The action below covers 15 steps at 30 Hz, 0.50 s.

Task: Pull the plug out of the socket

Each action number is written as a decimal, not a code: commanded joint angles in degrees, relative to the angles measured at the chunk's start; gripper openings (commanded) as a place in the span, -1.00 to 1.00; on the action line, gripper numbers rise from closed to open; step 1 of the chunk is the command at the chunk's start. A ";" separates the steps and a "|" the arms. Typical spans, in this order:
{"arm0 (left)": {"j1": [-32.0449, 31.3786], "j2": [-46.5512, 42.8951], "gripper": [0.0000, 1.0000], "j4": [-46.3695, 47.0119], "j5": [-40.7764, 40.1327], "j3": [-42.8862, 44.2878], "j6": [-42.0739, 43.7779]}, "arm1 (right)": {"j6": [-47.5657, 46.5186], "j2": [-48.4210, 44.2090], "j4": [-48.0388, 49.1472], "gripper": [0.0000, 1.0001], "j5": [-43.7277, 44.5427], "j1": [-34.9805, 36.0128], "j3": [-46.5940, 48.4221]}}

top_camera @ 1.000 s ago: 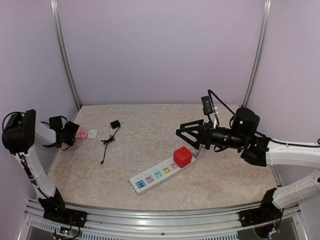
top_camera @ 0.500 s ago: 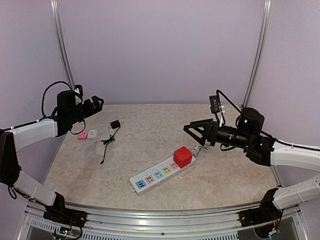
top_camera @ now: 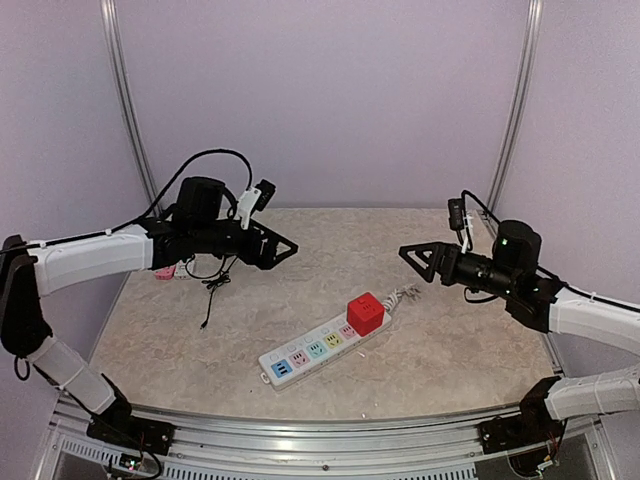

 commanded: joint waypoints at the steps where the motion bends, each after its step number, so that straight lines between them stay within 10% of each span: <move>1: -7.86 7.74 0.98 -9.16 -1.13 7.50 8.34 | 1.39 -0.75 -2.51 0.76 -0.85 -3.02 -2.20; 15: -21.19 28.25 0.97 -19.16 -7.17 27.99 9.48 | 0.64 -3.18 -4.33 0.76 -0.56 -6.45 -5.24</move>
